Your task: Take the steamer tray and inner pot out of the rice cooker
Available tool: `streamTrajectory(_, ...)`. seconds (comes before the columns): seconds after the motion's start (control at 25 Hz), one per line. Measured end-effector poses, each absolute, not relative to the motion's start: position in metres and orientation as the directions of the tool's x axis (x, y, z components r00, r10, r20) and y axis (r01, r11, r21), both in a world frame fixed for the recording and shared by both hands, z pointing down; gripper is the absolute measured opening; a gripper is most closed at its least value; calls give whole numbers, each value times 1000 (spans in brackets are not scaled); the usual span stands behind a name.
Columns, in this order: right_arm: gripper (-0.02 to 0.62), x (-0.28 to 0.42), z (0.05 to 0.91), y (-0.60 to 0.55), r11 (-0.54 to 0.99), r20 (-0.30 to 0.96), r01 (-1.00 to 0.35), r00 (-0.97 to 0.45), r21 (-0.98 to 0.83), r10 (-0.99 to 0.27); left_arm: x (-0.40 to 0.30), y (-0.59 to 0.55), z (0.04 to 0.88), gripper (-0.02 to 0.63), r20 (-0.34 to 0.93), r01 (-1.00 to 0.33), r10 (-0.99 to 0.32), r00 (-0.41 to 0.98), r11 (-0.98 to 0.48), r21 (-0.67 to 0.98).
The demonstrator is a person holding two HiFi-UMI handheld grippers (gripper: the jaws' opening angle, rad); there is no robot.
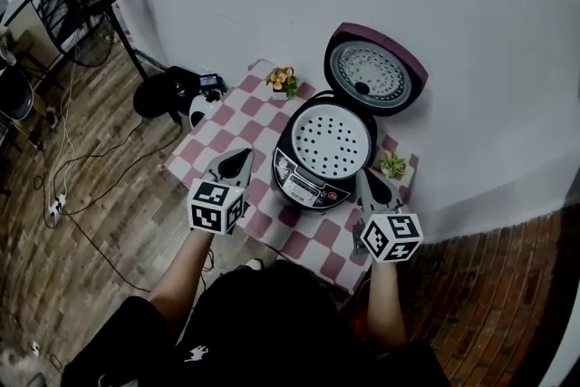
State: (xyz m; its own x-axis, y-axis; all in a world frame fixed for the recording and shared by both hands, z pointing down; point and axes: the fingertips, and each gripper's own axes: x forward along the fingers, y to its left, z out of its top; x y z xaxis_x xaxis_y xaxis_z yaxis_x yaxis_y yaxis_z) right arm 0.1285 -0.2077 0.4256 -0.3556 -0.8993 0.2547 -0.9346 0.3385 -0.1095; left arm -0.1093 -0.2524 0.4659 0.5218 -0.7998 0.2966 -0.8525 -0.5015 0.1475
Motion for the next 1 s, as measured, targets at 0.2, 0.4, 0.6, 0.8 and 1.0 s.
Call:
streamTrajectory(0.2, 3, 145, 426, -231, 373, 242, -919, -393, -124, -887, -86, -272, 459, 3, 310, -867, -813, 494, -490, 96)
streamTrajectory(0.4, 3, 158, 445, -247, 398, 253, -905, -424, -147, -870, -57, -294, 463, 6, 337, -868, -810, 480, -494, 52)
streamTrajectory(0.6, 3, 158, 463, -257, 444, 260, -881, -473, -163, -842, -33, -312, 466, 21, 370, -864, -804, 465, -503, -9)
streamTrajectory(0.8, 3, 159, 477, -264, 459, 267, -870, -493, -181, -828, -12, -329, 480, 88, 449, -839, -770, 454, -539, -75)
streamTrajectory(1.0, 2, 153, 483, -274, 475, 280, -866, -499, -155, -820, 2, -346, 496, 144, 532, -805, -728, 433, -578, -135)
